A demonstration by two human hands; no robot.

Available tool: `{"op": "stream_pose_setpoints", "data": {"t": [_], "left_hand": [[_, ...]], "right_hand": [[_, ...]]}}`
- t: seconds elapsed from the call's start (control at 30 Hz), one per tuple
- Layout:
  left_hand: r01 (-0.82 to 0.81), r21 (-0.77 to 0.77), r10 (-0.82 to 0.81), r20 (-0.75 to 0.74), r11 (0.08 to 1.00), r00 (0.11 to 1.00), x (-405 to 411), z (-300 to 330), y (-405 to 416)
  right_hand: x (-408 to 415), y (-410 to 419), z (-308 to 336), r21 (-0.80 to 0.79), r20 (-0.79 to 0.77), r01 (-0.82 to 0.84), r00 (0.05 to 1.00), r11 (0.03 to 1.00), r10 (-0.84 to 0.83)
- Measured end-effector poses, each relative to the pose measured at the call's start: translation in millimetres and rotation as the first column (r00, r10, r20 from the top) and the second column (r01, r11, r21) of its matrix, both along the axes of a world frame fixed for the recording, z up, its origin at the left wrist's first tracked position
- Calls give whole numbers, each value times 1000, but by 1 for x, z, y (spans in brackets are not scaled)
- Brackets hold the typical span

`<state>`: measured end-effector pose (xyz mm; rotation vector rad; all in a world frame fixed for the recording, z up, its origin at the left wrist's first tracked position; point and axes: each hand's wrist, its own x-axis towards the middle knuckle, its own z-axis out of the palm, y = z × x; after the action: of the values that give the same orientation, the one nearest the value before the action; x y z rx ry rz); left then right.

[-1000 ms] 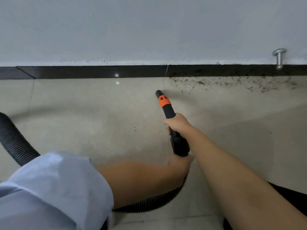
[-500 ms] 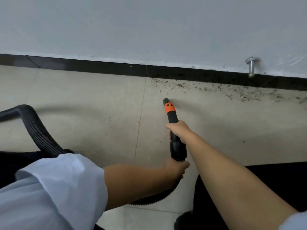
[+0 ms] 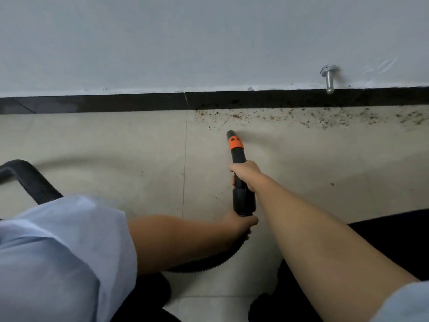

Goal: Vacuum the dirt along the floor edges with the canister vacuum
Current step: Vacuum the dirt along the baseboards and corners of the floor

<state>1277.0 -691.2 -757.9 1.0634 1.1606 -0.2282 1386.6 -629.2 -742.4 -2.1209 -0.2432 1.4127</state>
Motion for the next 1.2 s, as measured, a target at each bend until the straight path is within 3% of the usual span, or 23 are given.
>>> {"op": "stream_pose_setpoints", "data": {"t": [0.13, 0.5, 0.87, 1.2], "left_hand": [[16, 21, -14, -57, 1000, 998, -26, -12, -2], [-42, -10, 41, -31, 999, 999, -18, -17, -4], [-141, 33, 142, -45, 990, 989, -19, -31, 2], [-34, -6, 34, -22, 999, 999, 4, -37, -3]], "right_hand": [[-24, -4, -6, 45, -24, 71, 997, 996, -70], [-19, -3, -2, 44, -49, 82, 996, 996, -79], [-29, 17, -8, 53, -73, -5, 997, 999, 9], [2, -1, -8, 28, -36, 173, 984, 984, -172]]}}
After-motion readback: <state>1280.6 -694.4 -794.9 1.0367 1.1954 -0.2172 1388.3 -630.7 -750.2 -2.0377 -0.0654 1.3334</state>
